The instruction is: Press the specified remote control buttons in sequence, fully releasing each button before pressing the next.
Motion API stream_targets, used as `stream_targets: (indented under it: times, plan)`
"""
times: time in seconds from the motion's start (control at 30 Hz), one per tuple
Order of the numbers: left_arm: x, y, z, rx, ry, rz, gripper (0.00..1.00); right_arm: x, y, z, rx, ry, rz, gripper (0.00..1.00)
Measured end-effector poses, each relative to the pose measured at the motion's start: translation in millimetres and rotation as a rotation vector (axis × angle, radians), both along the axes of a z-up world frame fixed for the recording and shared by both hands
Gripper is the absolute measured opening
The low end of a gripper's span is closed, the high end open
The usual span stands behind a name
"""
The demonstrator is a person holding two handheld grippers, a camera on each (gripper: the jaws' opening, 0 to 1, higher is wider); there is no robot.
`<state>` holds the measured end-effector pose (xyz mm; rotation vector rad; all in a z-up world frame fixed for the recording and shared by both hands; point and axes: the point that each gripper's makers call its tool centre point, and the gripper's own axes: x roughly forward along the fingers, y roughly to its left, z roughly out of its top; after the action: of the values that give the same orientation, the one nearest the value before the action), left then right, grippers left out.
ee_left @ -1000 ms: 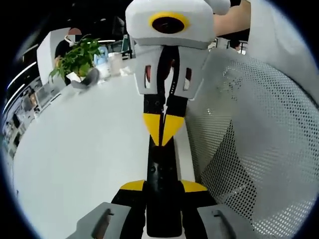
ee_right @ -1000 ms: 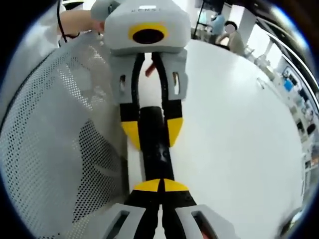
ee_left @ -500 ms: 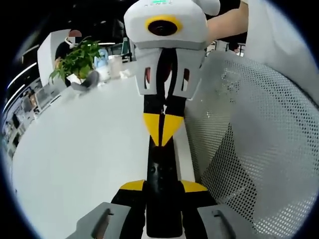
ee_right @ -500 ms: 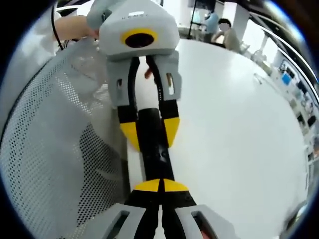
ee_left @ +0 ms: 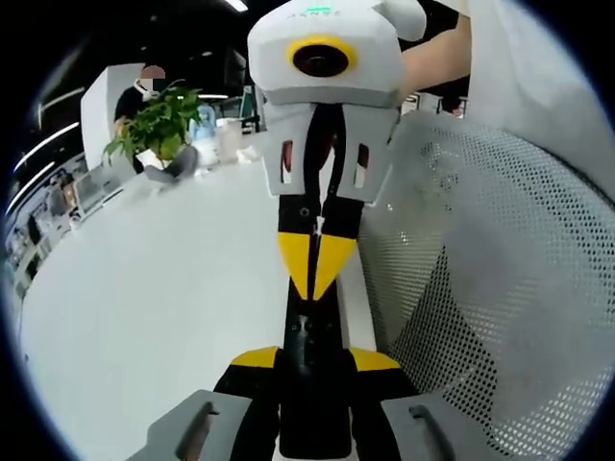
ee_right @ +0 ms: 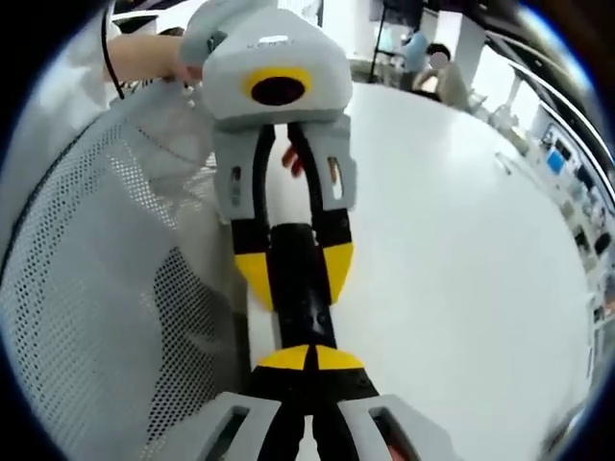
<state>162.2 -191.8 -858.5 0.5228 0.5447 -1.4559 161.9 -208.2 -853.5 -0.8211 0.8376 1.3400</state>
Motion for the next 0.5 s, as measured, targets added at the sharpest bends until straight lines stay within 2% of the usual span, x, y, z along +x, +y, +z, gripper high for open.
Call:
stream_targets:
  times: [0.1,0.5]
  plan:
    - [0.2,0.0,-0.1,-0.003,-0.001,0.002,0.26,-0.1,-1.0,0.5,-0.009,-0.012,0.019,0.00]
    - [0.5,0.3,0.0,-0.016,0.000,0.009,0.26,2.2,-2.5,-0.5,-0.045,0.015,-0.017,0.00]
